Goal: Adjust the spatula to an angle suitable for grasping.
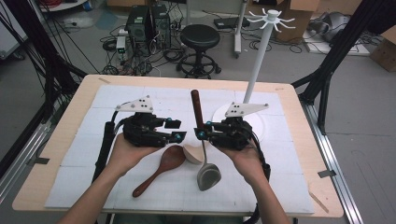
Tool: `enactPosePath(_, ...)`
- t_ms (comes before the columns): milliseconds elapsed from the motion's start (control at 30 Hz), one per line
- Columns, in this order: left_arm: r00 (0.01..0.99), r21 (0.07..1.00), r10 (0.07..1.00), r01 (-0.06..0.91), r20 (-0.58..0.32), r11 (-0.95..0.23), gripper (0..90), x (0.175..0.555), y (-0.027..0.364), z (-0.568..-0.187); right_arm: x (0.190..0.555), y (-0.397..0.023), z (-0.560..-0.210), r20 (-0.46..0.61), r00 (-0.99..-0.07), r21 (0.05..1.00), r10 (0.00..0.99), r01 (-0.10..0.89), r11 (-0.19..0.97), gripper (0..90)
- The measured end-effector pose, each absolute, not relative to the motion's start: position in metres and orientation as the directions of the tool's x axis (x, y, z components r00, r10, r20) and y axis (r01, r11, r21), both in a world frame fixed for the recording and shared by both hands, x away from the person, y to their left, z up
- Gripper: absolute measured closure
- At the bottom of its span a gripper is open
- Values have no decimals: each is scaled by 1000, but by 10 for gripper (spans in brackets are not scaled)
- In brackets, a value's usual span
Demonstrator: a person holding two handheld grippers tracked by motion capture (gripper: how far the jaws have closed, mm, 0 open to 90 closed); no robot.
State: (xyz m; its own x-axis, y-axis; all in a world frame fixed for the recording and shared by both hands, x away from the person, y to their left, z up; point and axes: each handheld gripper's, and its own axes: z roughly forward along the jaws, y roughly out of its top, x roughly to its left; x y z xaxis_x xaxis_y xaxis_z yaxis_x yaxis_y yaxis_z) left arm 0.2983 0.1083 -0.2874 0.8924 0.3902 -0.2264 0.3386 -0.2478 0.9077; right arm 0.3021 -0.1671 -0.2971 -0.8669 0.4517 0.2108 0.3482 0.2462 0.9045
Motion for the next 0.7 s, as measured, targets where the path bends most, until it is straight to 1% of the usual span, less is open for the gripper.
enactPosePath(267,902,901,378,327,-208,-285,492,294,95,-301,296,-170,-290,197,-856,915,478,336,224,740)
enactPosePath(433,904,894,379,323,-195,-311,504,294,84,-308,292,-167,-286,202,-846,919,493,338,205,740)
enactPosePath(533,907,891,377,319,-188,-322,543,295,79,-311,289,-164,-284,192,-844,924,500,327,197,739)
enactPosePath(700,908,889,372,322,-193,-324,640,297,75,-314,283,-158,-281,175,-848,929,501,311,201,740)
